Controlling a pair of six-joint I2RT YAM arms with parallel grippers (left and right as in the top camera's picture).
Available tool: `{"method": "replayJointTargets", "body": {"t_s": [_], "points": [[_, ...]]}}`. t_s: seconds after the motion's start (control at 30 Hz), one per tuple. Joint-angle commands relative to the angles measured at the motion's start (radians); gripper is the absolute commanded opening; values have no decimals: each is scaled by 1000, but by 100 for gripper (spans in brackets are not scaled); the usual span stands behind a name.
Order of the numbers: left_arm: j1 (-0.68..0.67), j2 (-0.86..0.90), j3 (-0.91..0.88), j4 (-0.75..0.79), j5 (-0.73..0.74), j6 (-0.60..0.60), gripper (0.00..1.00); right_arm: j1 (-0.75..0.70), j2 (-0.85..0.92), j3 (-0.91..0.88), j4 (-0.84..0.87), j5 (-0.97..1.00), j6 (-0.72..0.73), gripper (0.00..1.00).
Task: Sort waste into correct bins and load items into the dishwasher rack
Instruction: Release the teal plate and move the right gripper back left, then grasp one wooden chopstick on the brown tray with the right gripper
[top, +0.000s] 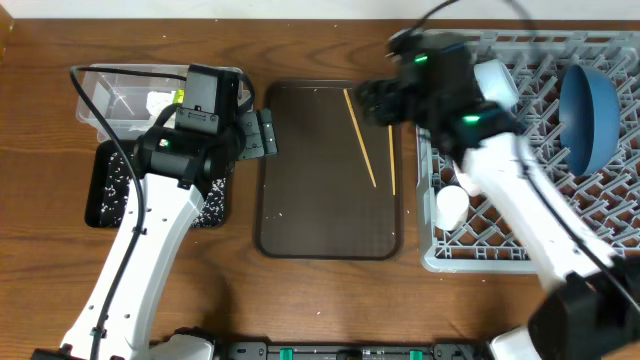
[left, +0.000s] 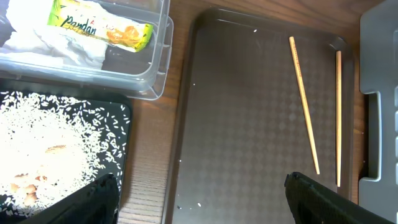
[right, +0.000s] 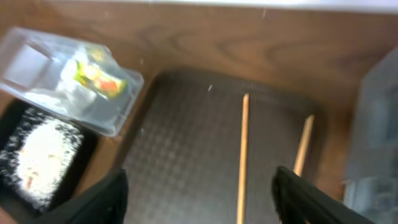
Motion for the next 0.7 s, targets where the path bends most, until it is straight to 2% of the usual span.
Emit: {"method": "replayJointTargets", "body": {"t_s": [0.0,0.13,0.37,0.47,0.67], "points": [[5,7,8,-2,-8,2,88,63,73,0,0,151,42,66],[5,7,8,-2,-8,2,88,110,167,0,9,220,41,60],[5,7,8,-2,-8,2,88,113,286,0,8,312,-19,58],[5,7,8,-2,-8,2,88,108,325,0,2,312,-34,54],[5,7,8,-2,-8,2,88,108,348,0,5,312,-53,39]]}}
